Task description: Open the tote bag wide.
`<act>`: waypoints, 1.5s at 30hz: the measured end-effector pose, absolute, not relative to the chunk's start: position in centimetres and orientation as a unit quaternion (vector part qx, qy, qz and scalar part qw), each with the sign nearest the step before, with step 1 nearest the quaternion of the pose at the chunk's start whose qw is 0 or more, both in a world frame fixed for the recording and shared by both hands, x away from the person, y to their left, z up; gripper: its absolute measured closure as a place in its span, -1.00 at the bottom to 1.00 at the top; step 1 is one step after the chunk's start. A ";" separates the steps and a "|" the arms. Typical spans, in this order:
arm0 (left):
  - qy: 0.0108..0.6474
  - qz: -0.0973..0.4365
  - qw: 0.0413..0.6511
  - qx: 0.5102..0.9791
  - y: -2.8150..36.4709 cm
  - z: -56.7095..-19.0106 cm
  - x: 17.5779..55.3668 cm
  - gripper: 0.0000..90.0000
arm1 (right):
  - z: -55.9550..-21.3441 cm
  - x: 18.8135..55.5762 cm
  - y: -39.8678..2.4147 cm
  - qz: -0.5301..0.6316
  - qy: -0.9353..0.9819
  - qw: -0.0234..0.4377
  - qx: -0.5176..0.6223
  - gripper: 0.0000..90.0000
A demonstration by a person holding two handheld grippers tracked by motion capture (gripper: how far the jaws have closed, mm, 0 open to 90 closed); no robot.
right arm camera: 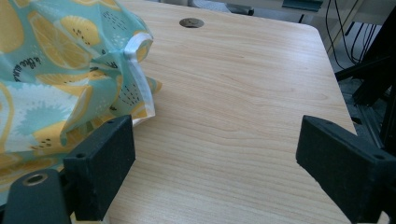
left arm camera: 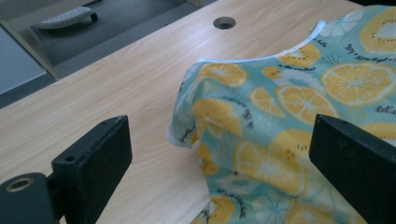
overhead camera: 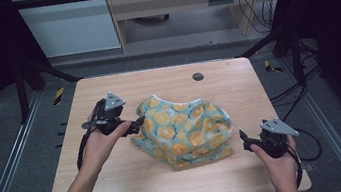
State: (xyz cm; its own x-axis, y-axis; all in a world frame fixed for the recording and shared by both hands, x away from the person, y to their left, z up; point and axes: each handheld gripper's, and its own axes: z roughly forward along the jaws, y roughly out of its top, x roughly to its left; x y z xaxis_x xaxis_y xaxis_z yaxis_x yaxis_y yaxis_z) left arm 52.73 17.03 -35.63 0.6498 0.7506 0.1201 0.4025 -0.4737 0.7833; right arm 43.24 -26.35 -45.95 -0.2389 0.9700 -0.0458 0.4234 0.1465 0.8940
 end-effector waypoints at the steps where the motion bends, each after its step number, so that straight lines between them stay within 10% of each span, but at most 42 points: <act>1: 0.349 0.231 0.376 0.827 17.0 -35.6 52.7 -0.88 | -45.9 43.2 -26.3 0.402 0.677 0.340 0.514 -0.74; 45: 0.388 0.162 0.314 0.851 11.6 -36.5 59.7 -0.88 | -44.3 42.7 -25.2 0.408 0.680 0.355 0.495 -0.73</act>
State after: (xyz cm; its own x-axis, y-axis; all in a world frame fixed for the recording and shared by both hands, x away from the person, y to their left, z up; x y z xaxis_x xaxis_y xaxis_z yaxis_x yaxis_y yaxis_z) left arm 59.70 11.56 -36.53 0.6460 0.7627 0.0306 0.5595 -0.5004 0.6607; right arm 42.75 -25.17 -44.31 -0.2591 0.9627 -0.0783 0.3835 0.1769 0.9065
